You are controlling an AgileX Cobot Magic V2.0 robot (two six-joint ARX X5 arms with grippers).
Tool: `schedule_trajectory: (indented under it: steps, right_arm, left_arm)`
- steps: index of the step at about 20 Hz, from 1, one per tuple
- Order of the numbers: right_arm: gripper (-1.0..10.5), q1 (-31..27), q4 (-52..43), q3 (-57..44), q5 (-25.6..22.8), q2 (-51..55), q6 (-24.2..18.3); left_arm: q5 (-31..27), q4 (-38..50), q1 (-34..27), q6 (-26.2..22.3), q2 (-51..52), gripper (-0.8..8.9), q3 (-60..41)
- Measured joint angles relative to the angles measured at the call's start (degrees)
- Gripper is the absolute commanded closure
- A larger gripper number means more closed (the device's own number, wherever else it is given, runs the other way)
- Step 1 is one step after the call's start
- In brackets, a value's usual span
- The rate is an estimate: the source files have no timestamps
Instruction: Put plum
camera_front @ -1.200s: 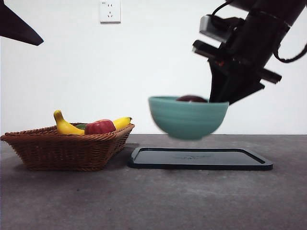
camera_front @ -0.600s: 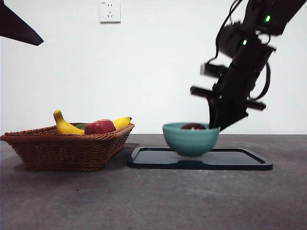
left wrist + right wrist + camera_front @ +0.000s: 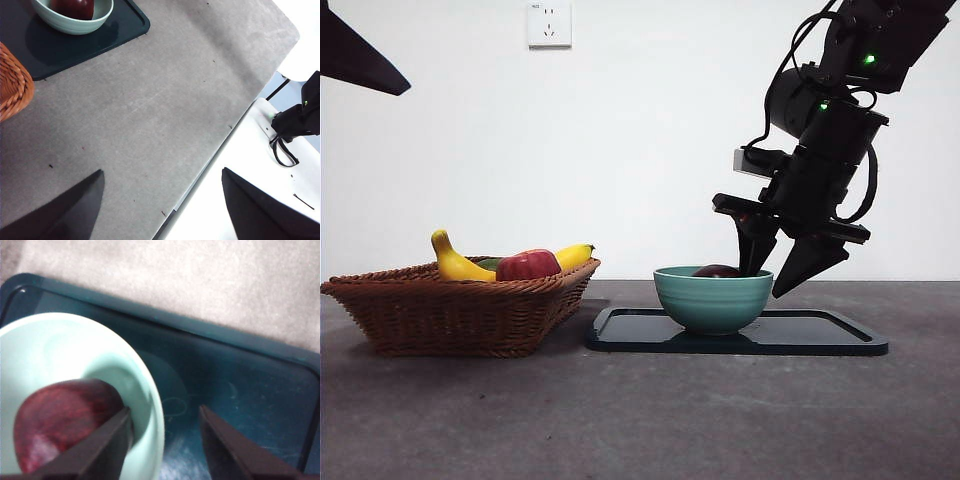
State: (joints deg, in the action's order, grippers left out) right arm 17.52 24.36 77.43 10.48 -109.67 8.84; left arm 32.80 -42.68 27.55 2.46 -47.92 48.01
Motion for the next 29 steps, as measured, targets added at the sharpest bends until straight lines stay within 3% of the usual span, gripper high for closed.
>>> schedule_trajectory:
  steps: [6, 13, 17, 22, 29]
  right_arm:
    - [7.2, 0.00, 4.31, 0.02, -0.20, 12.63, -0.02]
    - [7.2, 1.29, 21.62, 0.07, 0.42, 34.14, -1.84]
    - [7.2, 3.76, 26.16, -1.64, 0.44, 43.87, -2.45]
    - [7.2, 8.59, 26.45, -12.33, 0.46, 56.70, -2.51]
    - [7.2, 12.96, 26.67, -29.94, 5.22, 71.04, 0.46]
  left_arm:
    - [0.00, 0.02, 0.00, 0.00, 0.00, 4.40, 0.00]
    - [0.00, 0.04, 0.00, 0.00, 0.00, 4.40, 0.00]
    - [0.00, 0.07, 0.00, 0.00, 0.00, 4.40, 0.00]
    - [0.00, 0.07, 0.00, 0.00, 0.00, 4.40, 0.00]
    - [0.00, 0.07, 0.00, 0.00, 0.00, 4.40, 0.00]
